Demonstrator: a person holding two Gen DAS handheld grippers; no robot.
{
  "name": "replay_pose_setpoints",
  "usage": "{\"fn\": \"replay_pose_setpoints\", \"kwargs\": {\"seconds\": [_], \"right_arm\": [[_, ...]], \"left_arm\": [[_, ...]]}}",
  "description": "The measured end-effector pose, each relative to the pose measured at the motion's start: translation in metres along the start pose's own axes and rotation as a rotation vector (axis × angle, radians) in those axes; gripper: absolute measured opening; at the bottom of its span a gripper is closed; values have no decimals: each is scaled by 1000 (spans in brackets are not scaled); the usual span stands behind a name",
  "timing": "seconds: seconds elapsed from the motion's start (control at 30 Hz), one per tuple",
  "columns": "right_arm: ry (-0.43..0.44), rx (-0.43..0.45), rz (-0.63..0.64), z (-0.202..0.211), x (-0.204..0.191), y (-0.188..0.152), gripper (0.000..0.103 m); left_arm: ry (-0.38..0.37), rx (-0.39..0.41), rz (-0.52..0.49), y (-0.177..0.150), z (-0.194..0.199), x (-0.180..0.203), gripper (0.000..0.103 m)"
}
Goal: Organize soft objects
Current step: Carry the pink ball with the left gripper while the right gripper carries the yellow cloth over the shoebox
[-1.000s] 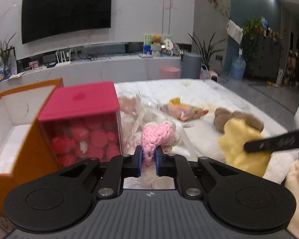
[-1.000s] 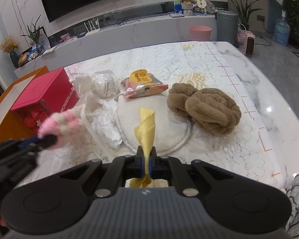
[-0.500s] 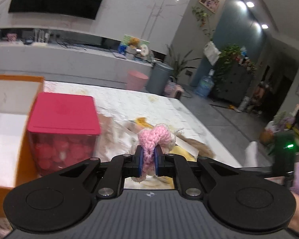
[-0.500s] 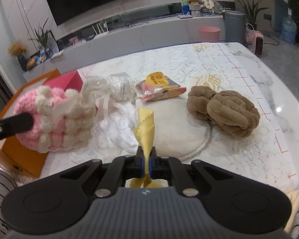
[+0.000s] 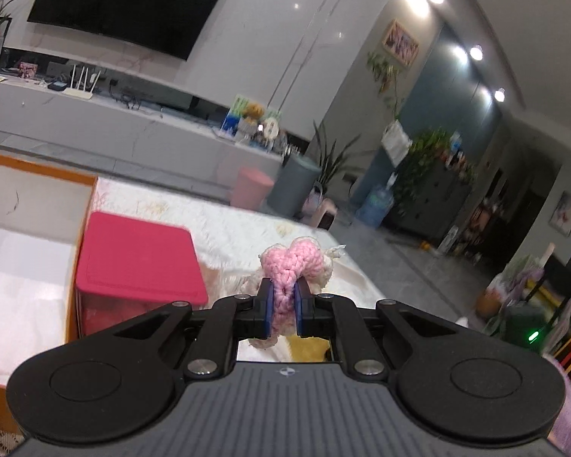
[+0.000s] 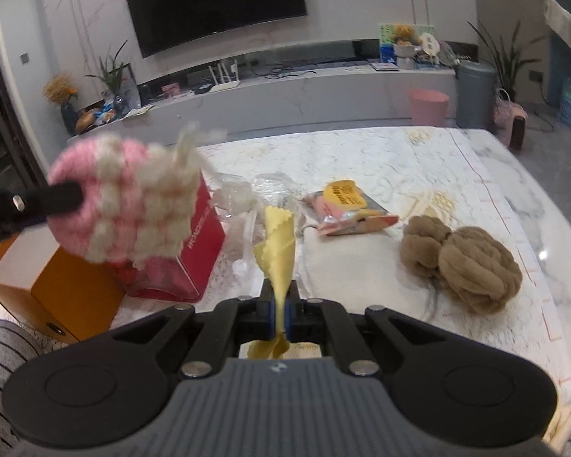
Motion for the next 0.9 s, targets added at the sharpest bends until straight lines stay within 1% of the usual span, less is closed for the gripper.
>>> {"fn": "replay_pose_setpoints", "kwargs": {"seconds": [0.1, 0.2, 0.27, 0.37, 0.5, 0.67, 0.73, 0.83, 0.9], "right_arm": [[-13, -6, -14, -2, -3, 0, 2], [-43, 20, 22, 4, -14, 0, 2], [-46, 48, 38, 11, -21, 1, 2], [-66, 91, 17, 22, -30, 7, 2], [-60, 167, 22, 41, -58, 24, 2], [-13, 249, 87, 59, -115, 48, 2], [6, 278, 77, 62, -138, 56, 2], [55, 308, 110, 62, -172, 66, 2], [66, 316, 145, 59, -193, 71, 2]], "left_arm": [[-37, 41, 10, 3, 10, -4, 12], [-63, 69, 28, 8, 21, -10, 12], [-80, 98, 36, 12, 30, -14, 12], [-118, 128, 47, 17, 39, -21, 12], [-122, 162, 69, 21, 49, -28, 12], [-97, 220, 101, 28, 71, -48, 12], [-63, 244, 112, 31, 81, -57, 12], [23, 283, 122, 34, 96, -76, 12], [63, 283, 161, 37, 103, -96, 12]]}}
Point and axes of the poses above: each gripper's, at about its wrist camera, not at the fingertips, and z roughly against the way its jaws point, x to its right, y to its top, the point moved 2 cm from there along -z, roughly the way its jaws point, and after that the axes turned 15 degrees about -x, right-handed, at the moved point
